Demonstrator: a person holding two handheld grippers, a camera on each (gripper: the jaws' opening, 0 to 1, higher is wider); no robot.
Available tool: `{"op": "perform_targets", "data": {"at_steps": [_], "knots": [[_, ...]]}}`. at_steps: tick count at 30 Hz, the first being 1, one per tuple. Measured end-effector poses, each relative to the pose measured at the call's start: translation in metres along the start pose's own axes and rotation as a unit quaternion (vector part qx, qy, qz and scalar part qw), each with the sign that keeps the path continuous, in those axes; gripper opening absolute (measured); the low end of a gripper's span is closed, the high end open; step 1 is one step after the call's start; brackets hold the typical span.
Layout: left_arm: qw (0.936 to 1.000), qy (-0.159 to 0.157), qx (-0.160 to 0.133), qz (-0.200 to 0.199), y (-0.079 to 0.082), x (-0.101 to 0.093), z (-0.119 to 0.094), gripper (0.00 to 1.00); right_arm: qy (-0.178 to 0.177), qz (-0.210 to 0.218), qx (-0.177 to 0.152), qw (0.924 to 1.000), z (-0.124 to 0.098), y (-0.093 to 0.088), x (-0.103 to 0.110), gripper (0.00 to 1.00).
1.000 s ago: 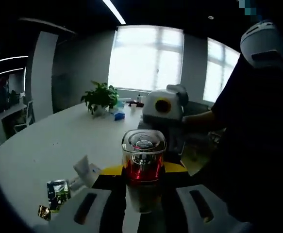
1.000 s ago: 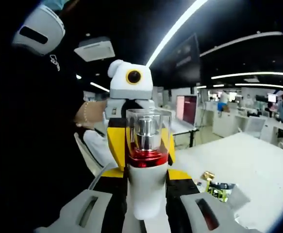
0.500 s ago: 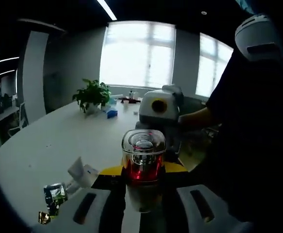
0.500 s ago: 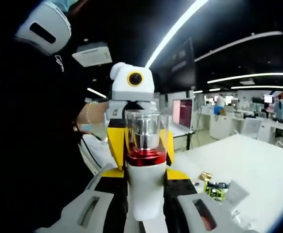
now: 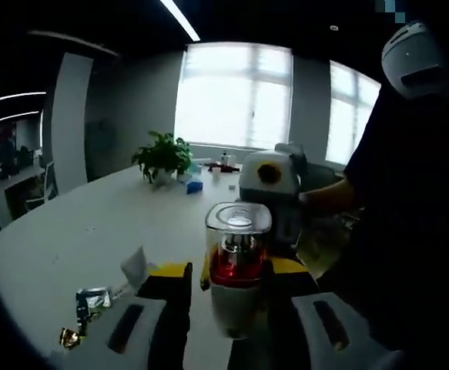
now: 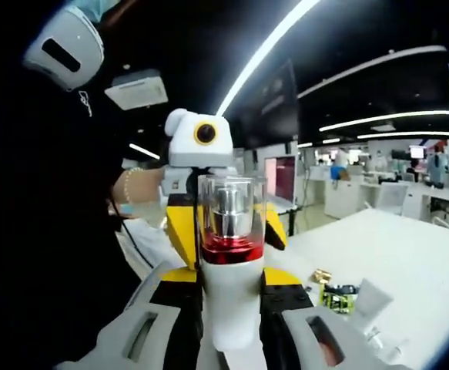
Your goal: Arrange the skincare products in the storage area until every visible bottle or jar stands upright without overlapping.
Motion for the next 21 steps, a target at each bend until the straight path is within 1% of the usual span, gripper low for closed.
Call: {"op": "perform_targets", "data": {"at_steps": [2, 3, 4, 6, 8, 9, 12, 13, 15, 16, 17, 18, 19, 20, 21], "knots": [[0.9998, 0.016, 0.000, -0.009, -0.004, 0.002, 0.000, 0.47, -0.001, 0.000, 0.004, 1.0000, -0.001, -0.002, 0.000, 0.18], [0.9994, 0.026, -0.003, -0.021, -0.007, 0.004, 0.000, 0.48, -0.002, 0.000, 0.005, 1.0000, -0.001, -0.003, -0.001, 0.18], [0.9992, 0.028, -0.005, -0.029, -0.009, 0.006, -0.001, 0.49, -0.003, 0.000, 0.005, 1.0000, -0.002, -0.005, -0.001, 0.18], [0.9981, 0.033, -0.011, -0.051, -0.016, 0.009, -0.001, 0.49, -0.010, 0.004, 0.006, 0.9999, -0.003, -0.007, -0.003, 0.18], [0.9970, 0.039, -0.007, -0.066, -0.025, 0.013, -0.001, 0.49, -0.014, 0.005, 0.008, 0.9999, -0.004, -0.010, -0.004, 0.18], [0.9959, 0.048, -0.003, -0.076, -0.030, 0.014, -0.001, 0.49, -0.015, 0.005, 0.009, 0.9998, -0.004, -0.011, -0.005, 0.18], [0.9925, 0.073, -0.006, -0.098, -0.039, 0.017, -0.001, 0.55, -0.019, 0.008, 0.010, 0.9997, -0.006, -0.015, -0.008, 0.18], [0.9900, 0.088, -0.009, -0.110, -0.044, 0.019, -0.002, 0.57, -0.021, 0.010, 0.010, 0.9997, -0.008, -0.020, -0.013, 0.18], [0.9849, 0.111, -0.026, -0.130, -0.051, 0.021, -0.003, 0.63, -0.025, 0.012, 0.009, 0.9996, -0.009, -0.023, -0.015, 0.18], [0.9819, 0.123, -0.026, -0.142, -0.056, 0.022, -0.004, 0.66, -0.028, 0.014, 0.009, 0.9995, -0.009, -0.024, -0.016, 0.18], [0.9773, 0.148, -0.025, -0.150, -0.064, 0.025, -0.005, 0.72, -0.030, 0.015, 0.009, 0.9994, -0.009, -0.025, -0.016, 0.19], [0.9747, 0.164, -0.025, -0.149, -0.068, 0.025, -0.006, 0.77, -0.031, 0.016, 0.012, 0.9993, -0.009, -0.027, -0.017, 0.19], [0.9711, 0.177, -0.030, -0.157, -0.073, 0.025, -0.006, 0.82, -0.032, 0.016, 0.012, 0.9993, -0.009, -0.028, -0.017, 0.19], [0.9664, 0.194, -0.035, -0.165, -0.080, 0.027, -0.007, 0.86, -0.033, 0.017, 0.015, 0.9992, -0.009, -0.030, -0.019, 0.19], [0.9637, 0.206, -0.028, -0.168, -0.086, 0.028, -0.008, 0.87, -0.033, 0.018, 0.017, 0.9992, -0.009, -0.031, -0.019, 0.19]]}}
Point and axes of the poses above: the point that each gripper's makers call its tool centre point, and the gripper's own axes: z roughly forward along the fingers, x roughly to its left, y roughly out of its top, the point moved 10 cm from there along -z, roughly backward along the fingers, and after that the axes turned 11 degrees about y, right-handed, at the moved point
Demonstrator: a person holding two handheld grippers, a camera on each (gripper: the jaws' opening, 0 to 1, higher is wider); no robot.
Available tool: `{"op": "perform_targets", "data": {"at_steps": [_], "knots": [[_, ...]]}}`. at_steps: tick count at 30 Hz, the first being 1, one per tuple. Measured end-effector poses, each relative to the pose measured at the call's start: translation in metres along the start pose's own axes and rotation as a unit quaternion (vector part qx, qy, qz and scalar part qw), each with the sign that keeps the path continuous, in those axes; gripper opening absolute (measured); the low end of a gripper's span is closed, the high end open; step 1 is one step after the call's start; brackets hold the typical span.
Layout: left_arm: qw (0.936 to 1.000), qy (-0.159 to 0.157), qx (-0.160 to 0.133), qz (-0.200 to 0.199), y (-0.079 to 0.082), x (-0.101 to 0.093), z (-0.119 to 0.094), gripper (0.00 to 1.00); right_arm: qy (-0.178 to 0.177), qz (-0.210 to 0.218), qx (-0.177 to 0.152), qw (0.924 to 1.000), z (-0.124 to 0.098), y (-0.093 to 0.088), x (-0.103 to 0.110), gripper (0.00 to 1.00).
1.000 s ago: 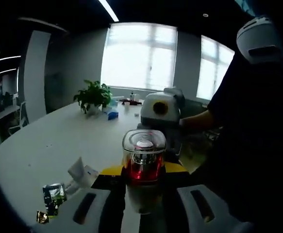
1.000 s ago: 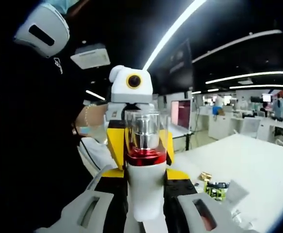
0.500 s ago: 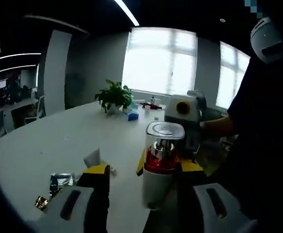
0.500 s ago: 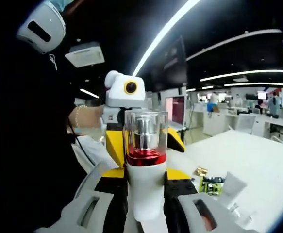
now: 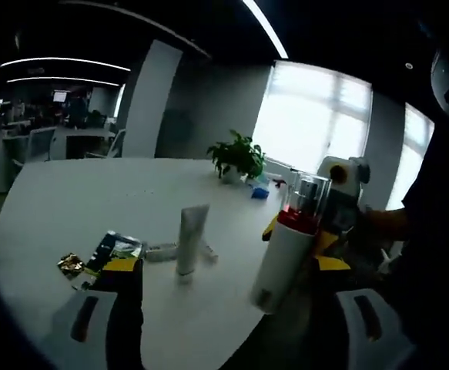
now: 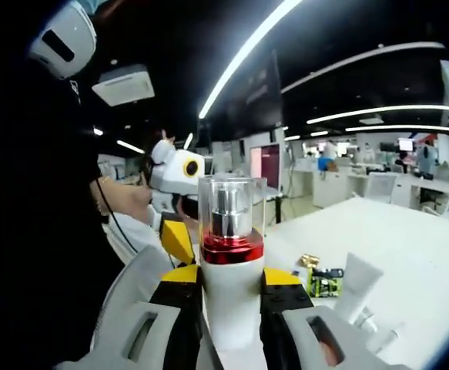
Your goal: Arrange the skincare products in the storage area until every visible bottle or jar stands upright without overlapping.
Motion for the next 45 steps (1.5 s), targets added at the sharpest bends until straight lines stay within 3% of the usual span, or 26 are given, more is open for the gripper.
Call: {"op": "perform_targets", "data": {"at_steps": [3, 13, 19, 23, 28, 35, 45], "knots": [[0.9984, 0.044, 0.020, 0.030, -0.015, 0.011, -0.004, 0.89, 0.000, 0.003, 0.002, 1.0000, -0.001, -0.004, -0.003, 0.19], [0.9975, 0.047, 0.023, 0.049, -0.036, 0.012, -0.005, 0.99, -0.001, 0.006, 0.005, 1.0000, -0.003, -0.011, -0.011, 0.19], [0.9967, 0.051, 0.024, 0.058, -0.047, 0.011, -0.010, 0.99, -0.004, 0.011, 0.008, 0.9999, -0.004, -0.022, -0.018, 0.19], [0.9954, 0.057, 0.012, 0.077, -0.042, 0.010, -0.011, 0.99, -0.008, 0.010, 0.009, 0.9999, -0.006, -0.028, -0.023, 0.19], [0.9952, 0.058, 0.021, 0.076, -0.043, 0.010, -0.010, 0.99, -0.011, 0.006, 0.013, 0.9998, -0.009, -0.039, -0.032, 0.19], [0.9959, 0.075, 0.023, 0.046, -0.043, 0.018, -0.010, 0.98, -0.027, 0.022, 0.009, 0.9993, -0.020, -0.065, -0.053, 0.19], [0.9949, 0.076, 0.051, 0.043, -0.049, 0.019, -0.005, 0.96, -0.047, 0.016, 0.013, 0.9987, -0.025, -0.089, -0.068, 0.19]]}}
Point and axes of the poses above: the point that each gripper's makers call its tool centre point, and the gripper's own axes: z roughly forward along the fingers, x roughly to its left, y roughly out of its top, the point moved 10 cm from there along -z, roughly backward along the fingers, and after that the axes turned 11 degrees about y, right-handed, at the moved point
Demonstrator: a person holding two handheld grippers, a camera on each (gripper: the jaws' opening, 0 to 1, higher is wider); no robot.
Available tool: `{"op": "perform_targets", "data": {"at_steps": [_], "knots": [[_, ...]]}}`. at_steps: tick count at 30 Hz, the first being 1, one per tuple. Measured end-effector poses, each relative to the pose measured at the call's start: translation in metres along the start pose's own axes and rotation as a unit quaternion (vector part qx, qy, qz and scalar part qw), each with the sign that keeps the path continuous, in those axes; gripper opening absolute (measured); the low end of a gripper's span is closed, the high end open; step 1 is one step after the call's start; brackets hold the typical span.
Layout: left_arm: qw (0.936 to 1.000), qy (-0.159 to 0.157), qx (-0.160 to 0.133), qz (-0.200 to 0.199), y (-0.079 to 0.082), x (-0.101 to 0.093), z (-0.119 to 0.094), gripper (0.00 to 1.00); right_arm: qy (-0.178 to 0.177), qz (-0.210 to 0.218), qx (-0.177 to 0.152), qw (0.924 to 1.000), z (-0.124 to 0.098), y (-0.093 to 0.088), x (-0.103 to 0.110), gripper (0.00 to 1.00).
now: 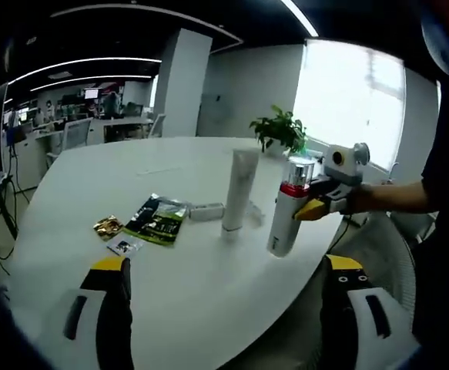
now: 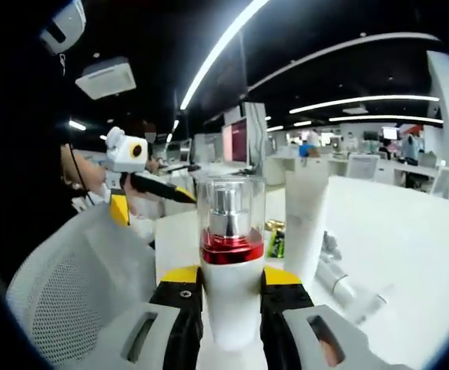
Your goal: Arrange the skincare products in the storage area until every visible bottle or jar stands upright without overlapping.
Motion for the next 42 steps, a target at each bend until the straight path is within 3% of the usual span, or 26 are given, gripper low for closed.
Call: {"op": "perform_targets", "data": {"at_steps": [20, 27, 31, 39, 42], "knots": [[0.9995, -0.010, 0.026, -0.011, -0.007, 0.001, 0.008, 0.94, -0.011, -0.022, 0.010, 0.9996, -0.003, -0.024, -0.019, 0.19], [0.9994, -0.012, 0.028, -0.015, -0.008, 0.003, 0.010, 0.93, -0.001, -0.037, 0.007, 0.9993, -0.004, -0.024, -0.021, 0.20], [0.9993, -0.015, 0.027, -0.021, -0.008, 0.003, 0.012, 0.92, -0.002, -0.019, 0.004, 0.9998, -0.007, -0.025, -0.022, 0.21], [0.9992, -0.018, 0.026, -0.026, -0.010, 0.001, 0.013, 0.91, -0.008, -0.021, 0.029, 0.9993, -0.006, -0.022, -0.020, 0.22], [0.9992, -0.018, 0.026, -0.027, -0.010, 0.001, 0.013, 0.91, -0.001, -0.042, 0.054, 0.9976, -0.006, -0.019, -0.019, 0.22]]}}
Point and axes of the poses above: the point that each gripper's makers call its tool centre point, and the gripper's own axes: z roughly forward along the fingers, x roughly to its left, y roughly out of its top, the point moved 10 cm from there along -z, roughly backward along the fingers, and after that the axes turned 11 degrees about y, right-handed, at the moved point
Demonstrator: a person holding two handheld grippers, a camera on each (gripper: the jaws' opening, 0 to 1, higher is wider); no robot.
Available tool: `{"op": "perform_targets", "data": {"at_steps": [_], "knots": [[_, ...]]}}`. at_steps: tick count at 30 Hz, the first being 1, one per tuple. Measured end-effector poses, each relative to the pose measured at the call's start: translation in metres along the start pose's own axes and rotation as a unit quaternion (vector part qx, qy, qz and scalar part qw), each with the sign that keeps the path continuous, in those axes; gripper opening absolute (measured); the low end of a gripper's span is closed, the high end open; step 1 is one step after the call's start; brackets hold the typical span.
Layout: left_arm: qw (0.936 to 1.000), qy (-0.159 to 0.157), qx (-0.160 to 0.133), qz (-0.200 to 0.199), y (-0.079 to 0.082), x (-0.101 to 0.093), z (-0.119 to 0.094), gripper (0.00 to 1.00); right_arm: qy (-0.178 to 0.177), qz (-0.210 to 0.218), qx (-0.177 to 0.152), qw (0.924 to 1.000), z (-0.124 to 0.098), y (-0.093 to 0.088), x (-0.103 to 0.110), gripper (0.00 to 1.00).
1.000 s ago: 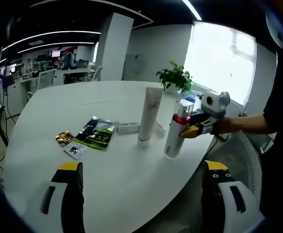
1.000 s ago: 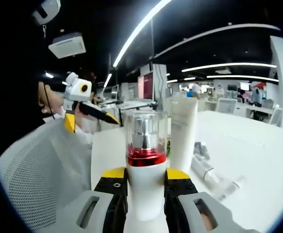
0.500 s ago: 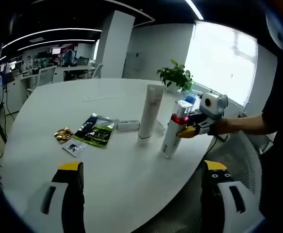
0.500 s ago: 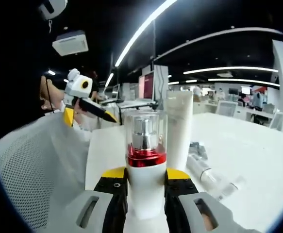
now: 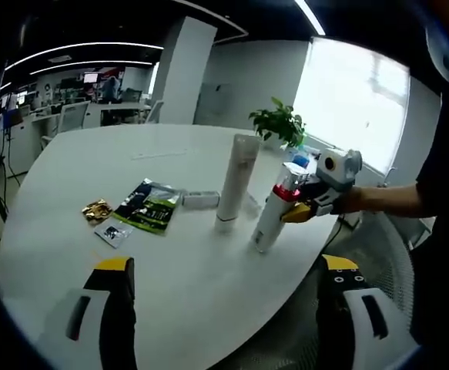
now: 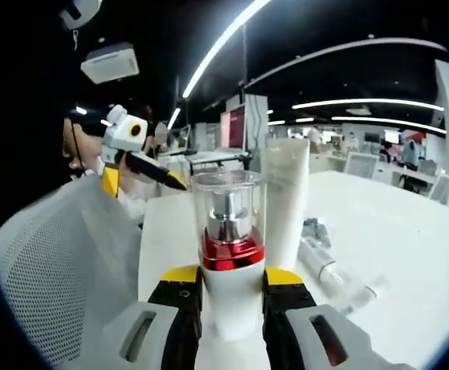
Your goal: Arrange the skincare products in the storage area until every visible bottle or jar stands upright without overlapping.
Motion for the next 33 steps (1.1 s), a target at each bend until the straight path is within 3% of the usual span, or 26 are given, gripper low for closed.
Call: {"op": "perform_targets", "data": {"at_steps": [9, 10, 15, 33], "knots": [[1.0000, 0.002, -0.004, -0.003, 0.000, 0.001, -0.001, 0.89, 0.011, -0.036, 0.032, 0.9988, 0.001, 0.004, -0.009, 0.21], [1.0000, 0.001, -0.004, -0.003, 0.000, 0.001, -0.001, 0.89, 0.005, -0.068, 0.067, 0.9955, -0.002, 0.003, -0.014, 0.21], [1.0000, 0.003, -0.006, -0.006, 0.000, 0.002, -0.001, 0.89, 0.005, -0.053, 0.054, 0.9971, -0.005, 0.004, -0.026, 0.19], [0.9999, 0.002, 0.000, -0.010, -0.002, 0.003, 0.000, 0.86, 0.041, -0.057, 0.070, 0.9951, -0.007, 0.008, -0.059, 0.19]]}}
Point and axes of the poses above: the point that each gripper's makers call its tool centre point, and the gripper's own axes: z roughly forward along the fingers, x roughly to its left, y roughly out of its top, the point moved 10 cm from there along -z, roughly backward along the fingers, and after that the axes turned 11 degrees about y, right-handed, at the moved point
